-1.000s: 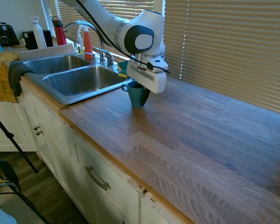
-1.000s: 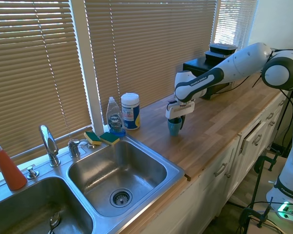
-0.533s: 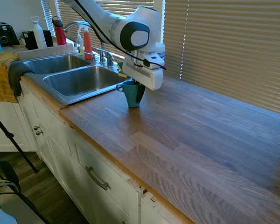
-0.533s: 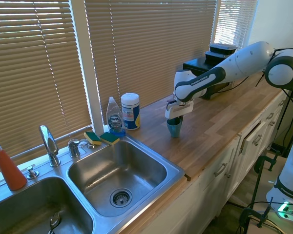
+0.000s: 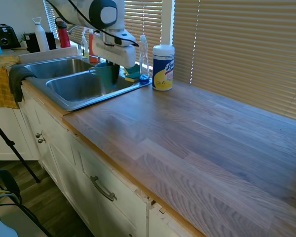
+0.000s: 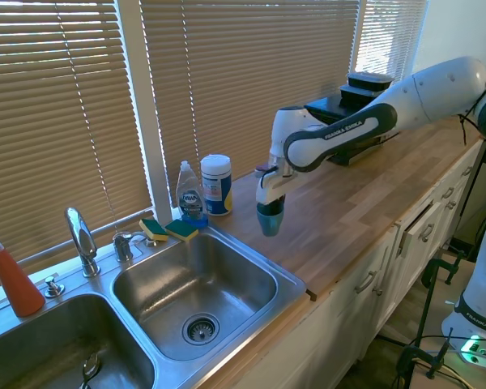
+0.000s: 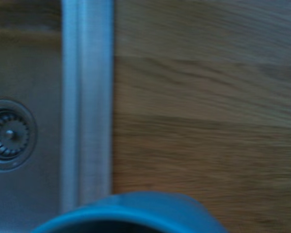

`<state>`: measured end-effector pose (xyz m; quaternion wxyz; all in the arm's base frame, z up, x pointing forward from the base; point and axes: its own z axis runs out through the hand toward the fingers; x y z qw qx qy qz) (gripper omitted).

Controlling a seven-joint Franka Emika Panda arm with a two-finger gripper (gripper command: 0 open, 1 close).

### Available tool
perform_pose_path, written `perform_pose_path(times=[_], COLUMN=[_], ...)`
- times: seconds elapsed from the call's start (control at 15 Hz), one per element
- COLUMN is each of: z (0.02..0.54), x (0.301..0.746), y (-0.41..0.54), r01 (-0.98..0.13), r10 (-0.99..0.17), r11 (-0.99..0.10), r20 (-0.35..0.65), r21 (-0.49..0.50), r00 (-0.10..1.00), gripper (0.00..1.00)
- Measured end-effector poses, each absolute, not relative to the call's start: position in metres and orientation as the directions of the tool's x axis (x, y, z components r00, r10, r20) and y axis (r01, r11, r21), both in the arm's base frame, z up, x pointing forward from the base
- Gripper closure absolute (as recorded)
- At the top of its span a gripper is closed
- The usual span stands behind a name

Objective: Put the mug in the sink

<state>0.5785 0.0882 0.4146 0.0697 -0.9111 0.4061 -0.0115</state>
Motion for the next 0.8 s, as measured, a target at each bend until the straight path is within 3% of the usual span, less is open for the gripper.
perform_pose_path(times=[0.27, 0.47, 0.8], z=[0.408, 0.392, 0.362], x=[0.598, 0.638, 0.661], y=[0.19, 0.243, 0.259], r01=[-0.683, -0.679, -0.689], r10=[-0.685, -0.675, -0.69], r11=[-0.713, -0.719, -0.698], r20=[-0.047, -0.085, -0.071], r21=[-0.158, -0.148, -0.195], r00=[0.727, 0.733, 0.72], gripper=[1.0, 1.0, 1.0])
